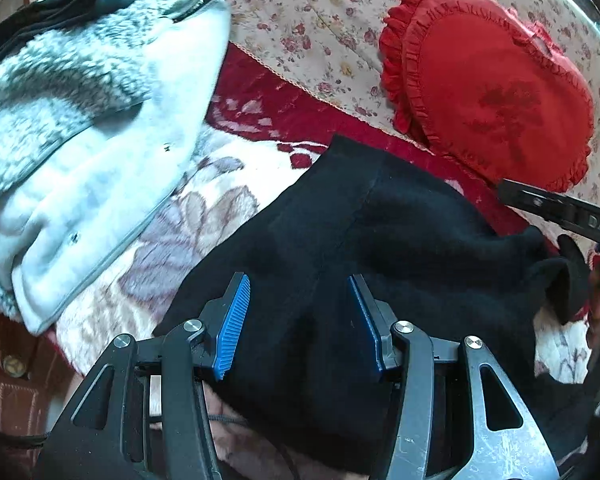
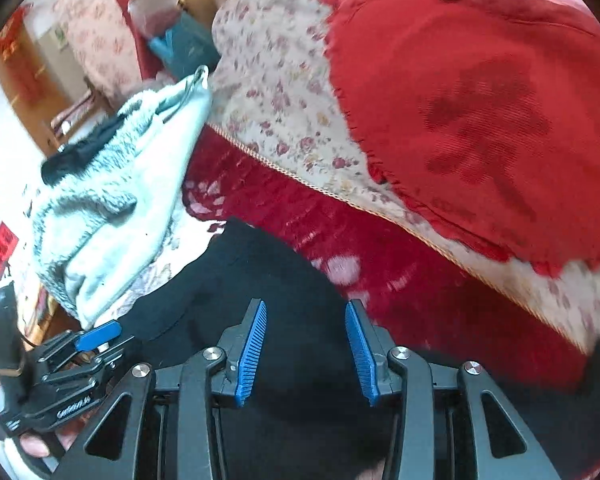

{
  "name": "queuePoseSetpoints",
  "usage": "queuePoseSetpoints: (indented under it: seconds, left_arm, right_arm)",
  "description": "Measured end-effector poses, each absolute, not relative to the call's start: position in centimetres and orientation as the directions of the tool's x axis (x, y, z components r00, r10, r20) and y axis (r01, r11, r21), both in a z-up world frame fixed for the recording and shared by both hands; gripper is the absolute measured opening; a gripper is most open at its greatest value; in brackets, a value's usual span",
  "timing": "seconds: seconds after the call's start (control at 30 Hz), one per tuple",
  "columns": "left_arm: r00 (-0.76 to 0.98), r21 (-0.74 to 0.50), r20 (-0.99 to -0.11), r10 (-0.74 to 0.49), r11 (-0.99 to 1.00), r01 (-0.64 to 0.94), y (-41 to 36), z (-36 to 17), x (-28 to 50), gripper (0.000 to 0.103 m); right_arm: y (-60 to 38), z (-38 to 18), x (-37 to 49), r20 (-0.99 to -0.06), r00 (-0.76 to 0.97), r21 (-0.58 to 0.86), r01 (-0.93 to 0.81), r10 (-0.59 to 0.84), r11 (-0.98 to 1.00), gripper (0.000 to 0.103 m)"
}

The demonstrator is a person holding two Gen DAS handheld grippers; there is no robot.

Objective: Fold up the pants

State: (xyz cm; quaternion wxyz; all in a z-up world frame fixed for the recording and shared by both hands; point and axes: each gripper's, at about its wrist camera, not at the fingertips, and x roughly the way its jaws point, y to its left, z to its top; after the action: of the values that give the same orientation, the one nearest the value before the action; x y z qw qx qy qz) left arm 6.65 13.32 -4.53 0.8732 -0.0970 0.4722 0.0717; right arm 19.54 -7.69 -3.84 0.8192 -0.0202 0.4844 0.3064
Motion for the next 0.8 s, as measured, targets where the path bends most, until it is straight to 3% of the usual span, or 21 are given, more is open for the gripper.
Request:
queuePoseSetpoints:
  seconds: [0.3,0.43,0.5,0.53,0.57,0.8]
  left_arm:
    - [0.502,-0.046,-0.862,0.074,0.974,-0.223,13.4,-6.8,9.7,0.05]
    - [0.502,-0.041,-0.862,0.074,0.976,-0.214,13.5,-7.4,10.1,0.053]
    - [0.504,-0.028,-0.86,0.082,0.978,-0.207,13.3,-7.5,10.3,0.054]
    - [0.507,-0.023,-0.858,0.086,0.979,-0.204,13.2,-7.6,10.4,0.056]
    - [0.51,-0.022,-0.856,0.087,0.979,-0.203,13.1,-7.7,10.5,0.057]
    - [0.516,-0.085,-0.856,0.047,0.97,-0.229,14.3,-7.3,10.1,0.057]
  right_arm:
    - [-3.9,-8.1,23.8,-0.887,0.252,0.177,-0.586,0.386,0.791,0.047]
    - [-3.6,-9.1,24.3,-0.882,0.243,0.19,-0.601,0.404,0.776,0.047]
    - [-3.6,-8.9,24.0,-0.874,0.258,0.183,-0.609,0.412,0.772,0.042]
    - [-3.7,-8.6,23.7,-0.868,0.278,0.169,-0.613,0.411,0.772,0.03]
    - [-3.7,-8.3,23.5,-0.858,0.29,0.171,-0.618,0.424,0.767,0.008]
    - [-4.7,-3.2,19.7,-0.78,0.359,0.213,-0.617,0.512,0.758,0.004]
